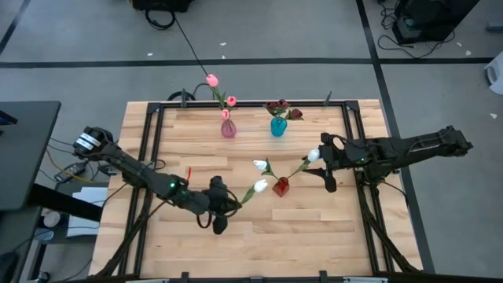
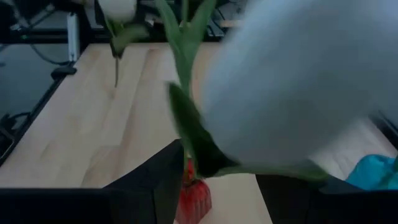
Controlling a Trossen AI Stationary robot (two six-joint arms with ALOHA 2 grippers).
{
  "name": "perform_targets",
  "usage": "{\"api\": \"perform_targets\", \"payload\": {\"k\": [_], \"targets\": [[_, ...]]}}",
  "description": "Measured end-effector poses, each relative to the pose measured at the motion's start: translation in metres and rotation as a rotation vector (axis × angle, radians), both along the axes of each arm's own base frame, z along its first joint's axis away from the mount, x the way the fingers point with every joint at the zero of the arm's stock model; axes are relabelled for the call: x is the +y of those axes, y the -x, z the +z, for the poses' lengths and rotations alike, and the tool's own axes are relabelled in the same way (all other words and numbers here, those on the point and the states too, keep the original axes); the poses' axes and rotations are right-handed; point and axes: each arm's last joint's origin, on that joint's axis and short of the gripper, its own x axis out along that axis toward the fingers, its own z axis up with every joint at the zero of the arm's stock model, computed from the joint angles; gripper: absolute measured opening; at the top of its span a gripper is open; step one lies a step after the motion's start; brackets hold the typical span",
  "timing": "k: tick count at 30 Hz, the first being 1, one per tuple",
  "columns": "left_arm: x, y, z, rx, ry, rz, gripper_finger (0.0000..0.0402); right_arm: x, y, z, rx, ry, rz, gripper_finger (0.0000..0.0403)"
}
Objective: Sort flowers into vase by color
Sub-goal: Put the white tulip into the red vase
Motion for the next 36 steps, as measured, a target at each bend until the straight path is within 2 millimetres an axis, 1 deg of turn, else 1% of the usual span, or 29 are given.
{"api": "perform_targets", "payload": {"k": [4, 6, 8, 10, 13, 15, 19, 23, 27, 31, 36], "targets": [[-0.004, -0.006, 0.012, -0.137, -0.001, -0.027, 0.0004, -0.001, 0.003, 0.009, 0.037, 0.022, 0.014, 0.0200], [-0.006, -0.010, 0.016, -0.201, 0.028, -0.026, 0.0004, -0.002, 0.007, 0.014, 0.078, 0.020, -0.011, 0.0200], [-0.008, -0.016, 0.019, -0.276, 0.064, -0.023, 0.0005, -0.002, 0.009, 0.020, 0.084, 0.015, -0.019, 0.0200], [-0.010, -0.022, 0.022, -0.363, 0.061, -0.019, 0.0005, -0.002, 0.010, 0.025, 0.087, 0.013, -0.020, 0.0200], [-0.012, -0.032, 0.028, -0.484, -0.037, -0.005, 0.0005, -0.003, 0.012, 0.032, 0.083, 0.026, -0.045, 0.0200], [-0.011, -0.039, 0.034, -0.520, -0.116, 0.031, 0.0005, -0.004, 0.012, 0.034, 0.069, 0.057, -0.057, 0.0200], [-0.004, -0.057, 0.050, -0.556, -0.193, 0.086, 0.0005, -0.004, 0.011, 0.034, 0.071, 0.094, -0.052, 0.0207], [0.002, -0.072, 0.072, -0.603, -0.296, 0.114, 0.0005, -0.003, 0.014, 0.034, 0.080, 0.080, 0.004, 0.0229], [0.008, -0.084, 0.086, -0.620, -0.366, 0.170, 0.0005, -0.004, 0.020, 0.030, 0.129, 0.062, -0.011, 0.0260], [0.017, -0.105, 0.084, -0.607, -0.399, 0.210, 0.0005, -0.005, 0.023, 0.028, 0.151, 0.061, -0.033, 0.0288], [0.025, -0.132, 0.066, -0.548, -0.477, 0.256, 0.0005, -0.005, 0.025, 0.025, 0.184, 0.037, -0.051, 0.0303]]}}
